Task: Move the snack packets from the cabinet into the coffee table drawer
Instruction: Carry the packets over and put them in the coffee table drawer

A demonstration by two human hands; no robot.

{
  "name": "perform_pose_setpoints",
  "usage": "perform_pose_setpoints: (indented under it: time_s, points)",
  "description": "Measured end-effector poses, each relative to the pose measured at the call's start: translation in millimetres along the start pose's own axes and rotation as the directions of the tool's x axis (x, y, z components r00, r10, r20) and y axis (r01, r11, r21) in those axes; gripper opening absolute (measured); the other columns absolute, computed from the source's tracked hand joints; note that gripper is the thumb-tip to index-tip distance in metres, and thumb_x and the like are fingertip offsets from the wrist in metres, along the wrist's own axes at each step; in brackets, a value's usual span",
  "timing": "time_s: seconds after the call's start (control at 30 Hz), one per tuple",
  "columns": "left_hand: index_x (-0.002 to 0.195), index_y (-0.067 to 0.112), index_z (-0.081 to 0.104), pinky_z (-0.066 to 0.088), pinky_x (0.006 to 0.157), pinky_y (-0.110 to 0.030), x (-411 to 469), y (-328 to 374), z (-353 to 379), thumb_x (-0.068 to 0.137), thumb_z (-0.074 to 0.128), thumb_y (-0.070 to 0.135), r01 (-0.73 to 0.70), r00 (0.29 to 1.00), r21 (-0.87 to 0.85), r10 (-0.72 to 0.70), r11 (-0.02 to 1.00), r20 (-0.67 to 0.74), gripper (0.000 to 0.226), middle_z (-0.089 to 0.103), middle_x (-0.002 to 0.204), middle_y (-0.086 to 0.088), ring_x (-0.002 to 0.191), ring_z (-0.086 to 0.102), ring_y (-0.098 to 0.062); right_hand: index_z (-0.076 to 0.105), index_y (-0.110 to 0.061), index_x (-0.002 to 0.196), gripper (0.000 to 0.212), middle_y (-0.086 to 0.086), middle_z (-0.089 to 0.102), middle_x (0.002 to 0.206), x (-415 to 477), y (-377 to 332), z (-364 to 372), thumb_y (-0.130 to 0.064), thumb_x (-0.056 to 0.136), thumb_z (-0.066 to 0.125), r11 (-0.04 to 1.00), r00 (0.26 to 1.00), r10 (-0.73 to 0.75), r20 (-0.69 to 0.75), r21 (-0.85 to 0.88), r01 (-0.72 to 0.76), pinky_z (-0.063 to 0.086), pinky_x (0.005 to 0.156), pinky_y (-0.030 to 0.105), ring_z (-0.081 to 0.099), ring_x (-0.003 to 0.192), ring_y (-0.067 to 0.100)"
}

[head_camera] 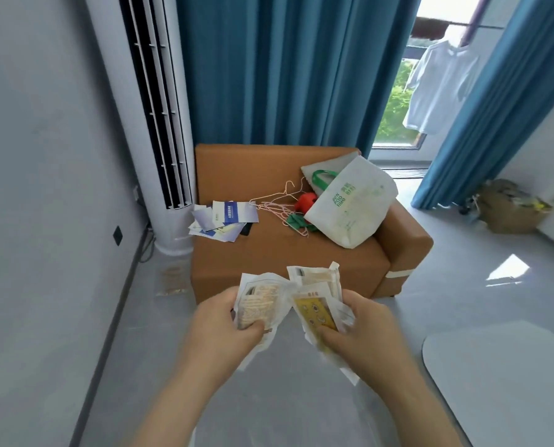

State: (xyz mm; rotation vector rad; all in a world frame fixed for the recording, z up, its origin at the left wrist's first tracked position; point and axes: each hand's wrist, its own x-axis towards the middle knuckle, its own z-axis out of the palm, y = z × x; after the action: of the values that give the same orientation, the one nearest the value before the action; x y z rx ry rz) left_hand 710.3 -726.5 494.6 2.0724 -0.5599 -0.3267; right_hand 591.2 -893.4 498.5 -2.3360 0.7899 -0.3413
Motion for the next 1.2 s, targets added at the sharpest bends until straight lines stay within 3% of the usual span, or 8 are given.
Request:
perform_pose_setpoints:
  time_s: [0.2, 0.33, 0.47, 0.53, 0.73, 0.9, 1.03, 1.2]
  points:
    - [0.086, 0.035, 0.067, 0.055, 0.068, -0.028, 72.4, 29.1, 59.0, 0.07, 0.07, 0.014, -0.088, 0.987, -0.005, 0.088, 0.996, 0.137, 0.026, 0.067, 0.082, 0.027, 0.076, 0.063, 0.005, 0.064, -0.027, 0.098, 0.035, -0.024, 0.064, 0.082, 53.4, 44.5, -29.4, -0.049, 0.072, 0.071, 0.994, 0.99, 0.11, -0.088, -0.014, -0.112, 0.057, 0.073, 0.028, 0.064, 0.08, 0.005]
    - [0.086, 0.036, 0.066, 0.055, 0.068, -0.026, 123.7, 64.4, 102.9, 0.071, 0.07, 0.016, -0.142, 0.973, 0.015, 0.136, 0.99, 0.188, 0.025, 0.067, 0.08, 0.028, 0.076, 0.062, 0.007, 0.063, -0.025, 0.098, 0.037, -0.025, 0.062, 0.08, 97.8, 80.7, -58.0, -0.049, 0.072, 0.072, 0.989, 0.982, 0.147, -0.12, -0.001, -0.148, 0.057, 0.075, 0.03, 0.064, 0.082, 0.008]
    - [0.088, 0.04, 0.064, 0.057, 0.071, -0.028, 163.7, 96.6, 144.4, 0.073, 0.069, 0.016, -0.159, 0.961, 0.003, 0.154, 0.987, 0.23, 0.029, 0.069, 0.085, 0.025, 0.079, 0.064, 0.005, 0.06, -0.037, 0.1, 0.03, -0.04, 0.05, 0.083, 138.7, 114.2, -90.5, -0.049, 0.074, 0.072, 0.989, 0.98, 0.15, -0.133, 0.017, -0.149, 0.046, 0.06, 0.009, 0.057, 0.071, -0.008]
    - [0.089, 0.041, 0.062, 0.058, 0.071, -0.03, 184.3, 107.3, 163.5, 0.075, 0.069, 0.016, -0.163, 0.955, 0.003, 0.157, 0.987, 0.252, 0.03, 0.068, 0.087, 0.024, 0.08, 0.065, 0.004, 0.06, -0.038, 0.106, 0.034, -0.038, 0.051, 0.09, 156.8, 129.9, -102.8, -0.047, 0.075, 0.071, 0.987, 0.975, 0.158, -0.156, 0.035, -0.155, 0.038, 0.057, 0.005, 0.054, 0.071, -0.011]
    - [0.081, 0.048, 0.058, 0.057, 0.067, -0.025, 255.1, 134.9, 215.9, 0.076, 0.069, 0.016, -0.192, 0.923, -0.002, 0.182, 0.981, 0.338, 0.034, 0.065, 0.083, 0.028, 0.079, 0.063, 0.006, 0.064, -0.034, 0.108, 0.037, -0.022, 0.066, 0.103, 214.4, 171.3, -123.5, -0.045, 0.074, 0.072, 0.968, 0.952, 0.25, -0.177, 0.057, -0.244, 0.047, 0.071, 0.013, 0.062, 0.088, 0.0]
    - [0.094, 0.048, 0.059, 0.051, 0.062, -0.017, 337.2, 155.0, 254.4, 0.077, 0.07, 0.021, -0.228, 0.877, -0.038, 0.222, 0.973, 0.426, 0.034, 0.064, 0.087, 0.027, 0.082, 0.061, 0.006, 0.062, -0.037, 0.103, 0.031, -0.024, 0.063, 0.091, 281.6, 193.8, -134.5, -0.046, 0.075, 0.07, 0.949, 0.918, 0.316, -0.241, 0.066, -0.309, 0.045, 0.065, 0.009, 0.061, 0.079, -0.004]
    - [0.095, 0.044, 0.063, 0.053, 0.066, -0.02, 403.8, 174.4, 281.3, 0.077, 0.069, 0.021, -0.273, 0.825, -0.059, 0.265, 0.96, 0.5, 0.03, 0.065, 0.09, 0.026, 0.085, 0.061, 0.005, 0.062, -0.038, 0.101, 0.03, -0.026, 0.061, 0.086, 332.8, 206.6, -144.2, -0.048, 0.073, 0.071, 0.916, 0.873, 0.399, -0.281, 0.072, -0.396, 0.042, 0.062, 0.009, 0.059, 0.076, -0.004]
    - [0.089, 0.037, 0.065, 0.056, 0.069, -0.026, 465.1, 197.9, 322.4, 0.074, 0.068, 0.018, -0.337, 0.751, -0.044, 0.297, 0.94, 0.59, 0.024, 0.068, 0.085, 0.019, 0.079, 0.063, 0.003, 0.063, -0.03, 0.083, 0.034, -0.015, 0.066, 0.073, 374.9, 229.2, -157.7, -0.058, 0.065, 0.062, 0.869, 0.801, 0.485, -0.351, 0.088, -0.487, 0.052, 0.059, 0.025, 0.061, 0.067, 0.003]
